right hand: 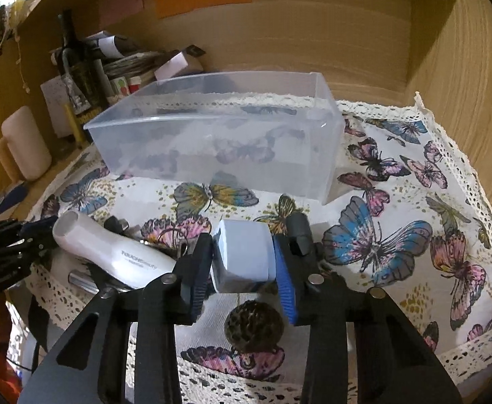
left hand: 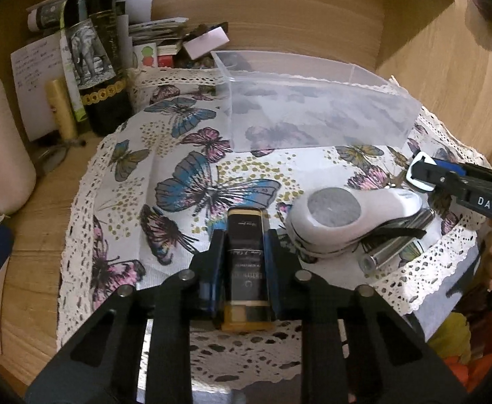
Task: Organize rigid objects
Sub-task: 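Carry both items over the clear box and open both tools to drop them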
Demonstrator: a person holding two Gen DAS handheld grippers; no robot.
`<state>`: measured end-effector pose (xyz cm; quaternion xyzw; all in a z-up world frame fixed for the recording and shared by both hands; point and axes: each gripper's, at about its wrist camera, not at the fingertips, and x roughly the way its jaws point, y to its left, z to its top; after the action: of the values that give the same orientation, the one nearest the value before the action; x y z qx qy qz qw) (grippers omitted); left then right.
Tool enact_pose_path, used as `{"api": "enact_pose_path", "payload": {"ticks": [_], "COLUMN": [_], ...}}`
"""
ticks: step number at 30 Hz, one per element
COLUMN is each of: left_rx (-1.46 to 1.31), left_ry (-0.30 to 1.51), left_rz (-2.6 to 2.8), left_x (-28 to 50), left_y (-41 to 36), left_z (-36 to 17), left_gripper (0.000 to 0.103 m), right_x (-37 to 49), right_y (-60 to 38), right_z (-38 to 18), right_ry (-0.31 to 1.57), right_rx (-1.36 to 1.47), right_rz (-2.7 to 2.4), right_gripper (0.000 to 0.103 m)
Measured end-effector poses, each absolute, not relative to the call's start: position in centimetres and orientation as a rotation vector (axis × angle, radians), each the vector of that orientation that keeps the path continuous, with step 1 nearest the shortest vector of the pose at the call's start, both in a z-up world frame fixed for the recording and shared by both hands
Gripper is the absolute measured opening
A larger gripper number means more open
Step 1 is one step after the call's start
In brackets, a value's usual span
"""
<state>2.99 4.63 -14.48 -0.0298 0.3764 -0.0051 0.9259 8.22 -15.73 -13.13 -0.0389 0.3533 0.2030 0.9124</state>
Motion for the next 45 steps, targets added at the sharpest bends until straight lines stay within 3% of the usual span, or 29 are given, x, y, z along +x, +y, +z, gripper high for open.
{"api": "enact_pose_path", "payload": {"ticks": [10,19,28,35,45], "left_rx": [-0.056,-0.045,-0.088,-0.069,-0.019], "left_ry": [0.664,0.536,0.515,0.562,0.724], "left_rz": [0.025,0.01,-0.038,-0.049,-0.094], "left_x": [3.1,5.0,8.9,13.3,19.9], "left_y": [5.6,4.9,5.0,4.8,3.6], "left_z": [-10.0,-3.8,0.0,0.1,-3.8], "left_gripper": [0.023,0.023,0.023,0.023,0.023], "right_x": [7.7,7.4,9.6,14.2,20.4], "right_y": [-16.4,-16.6,-15.7,-14.3,-11.8], "right_z": [-9.6,-3.2,0.6,0.2,-3.7], "right_ry": [0.631,0.454,0.364,0.411,0.58], "right_rx": [-0.049,-0.049,-0.073,-0.09,-0.142], "right_rz": [0.426,0.413,0.415,0.414,0.445], "right_gripper": [0.033,0.033,0.033,0.033,0.033]}}
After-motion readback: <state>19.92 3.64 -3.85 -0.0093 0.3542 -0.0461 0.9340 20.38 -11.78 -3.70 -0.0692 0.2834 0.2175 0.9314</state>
